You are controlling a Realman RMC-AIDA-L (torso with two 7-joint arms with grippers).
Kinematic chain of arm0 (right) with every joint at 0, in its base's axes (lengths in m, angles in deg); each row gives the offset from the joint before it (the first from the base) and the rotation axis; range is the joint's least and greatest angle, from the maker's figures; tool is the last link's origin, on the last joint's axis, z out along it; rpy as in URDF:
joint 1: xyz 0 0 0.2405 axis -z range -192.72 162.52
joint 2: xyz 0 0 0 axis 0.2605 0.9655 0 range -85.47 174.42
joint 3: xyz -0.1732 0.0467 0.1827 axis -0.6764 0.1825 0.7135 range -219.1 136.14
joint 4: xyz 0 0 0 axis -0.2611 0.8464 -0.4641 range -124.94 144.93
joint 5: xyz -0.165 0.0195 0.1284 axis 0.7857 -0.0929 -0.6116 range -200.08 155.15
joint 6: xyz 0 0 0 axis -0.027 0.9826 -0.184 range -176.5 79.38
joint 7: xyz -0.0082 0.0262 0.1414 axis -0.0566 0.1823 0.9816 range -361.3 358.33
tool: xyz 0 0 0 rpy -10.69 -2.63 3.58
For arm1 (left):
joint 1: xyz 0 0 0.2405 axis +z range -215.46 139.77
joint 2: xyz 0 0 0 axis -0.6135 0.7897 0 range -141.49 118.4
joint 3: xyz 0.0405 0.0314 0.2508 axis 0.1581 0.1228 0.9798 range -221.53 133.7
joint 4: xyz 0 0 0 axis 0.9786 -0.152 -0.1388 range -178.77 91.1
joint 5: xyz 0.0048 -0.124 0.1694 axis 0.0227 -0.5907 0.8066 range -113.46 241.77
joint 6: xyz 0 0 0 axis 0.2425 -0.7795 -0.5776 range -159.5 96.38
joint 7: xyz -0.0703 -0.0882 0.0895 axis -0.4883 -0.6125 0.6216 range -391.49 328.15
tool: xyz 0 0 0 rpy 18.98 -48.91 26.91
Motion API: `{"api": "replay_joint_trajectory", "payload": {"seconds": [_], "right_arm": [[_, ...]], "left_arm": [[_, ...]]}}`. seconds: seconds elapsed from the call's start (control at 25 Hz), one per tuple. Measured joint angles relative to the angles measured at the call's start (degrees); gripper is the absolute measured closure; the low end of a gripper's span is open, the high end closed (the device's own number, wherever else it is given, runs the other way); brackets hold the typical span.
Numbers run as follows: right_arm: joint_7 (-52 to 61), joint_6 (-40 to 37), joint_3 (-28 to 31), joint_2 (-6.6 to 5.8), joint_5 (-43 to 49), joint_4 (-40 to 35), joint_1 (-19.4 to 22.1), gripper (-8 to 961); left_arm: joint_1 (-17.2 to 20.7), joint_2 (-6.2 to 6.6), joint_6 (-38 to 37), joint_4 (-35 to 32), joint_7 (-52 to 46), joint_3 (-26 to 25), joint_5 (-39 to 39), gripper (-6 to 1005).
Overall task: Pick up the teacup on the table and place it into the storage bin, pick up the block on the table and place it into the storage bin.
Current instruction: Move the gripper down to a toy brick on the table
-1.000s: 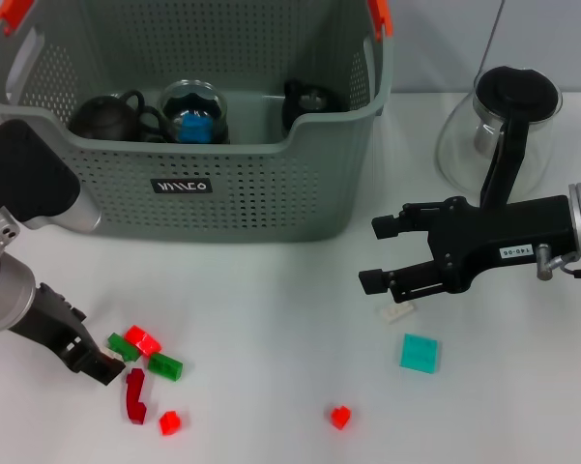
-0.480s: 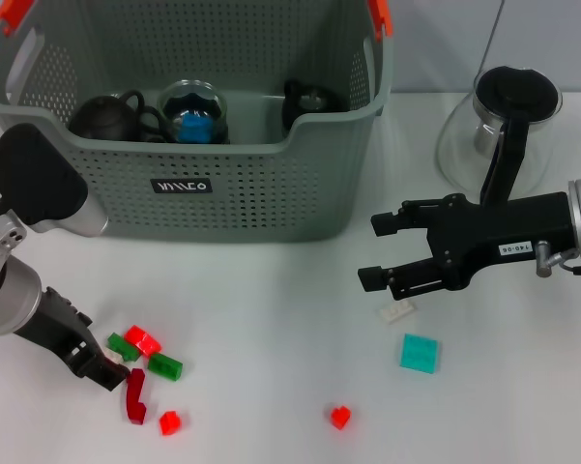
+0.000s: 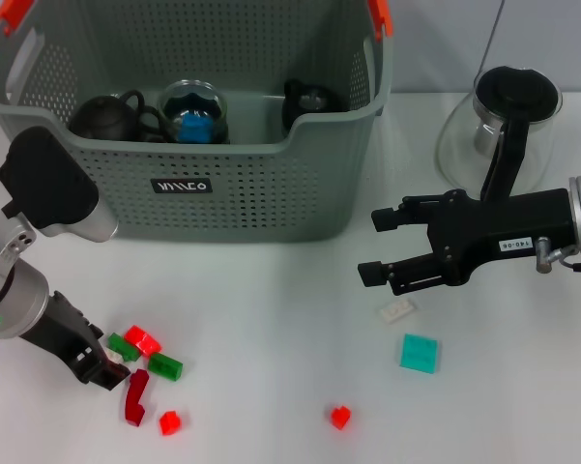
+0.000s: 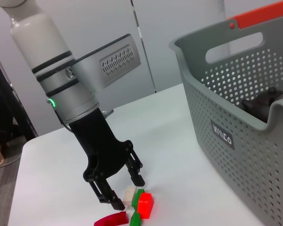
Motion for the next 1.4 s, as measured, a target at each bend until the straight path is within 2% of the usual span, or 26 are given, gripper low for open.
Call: {"api": "replay_joint_trajectory", "payload": {"seconds": [0.44, 1.4], "right_arm": [[-0.02, 0.0, -0.02, 0.05, 0.0, 0.0, 0.02, 41], [-0.02, 0.0, 0.07, -0.04, 0.0, 0.0, 0.02, 42]], "left_arm": [[0.03, 0.0, 0.27, 0.04, -0.1, 0.03, 0.0, 368], [0.03, 0.0, 0.63, 0.71, -0.36, 0.51, -0.02, 376]]}}
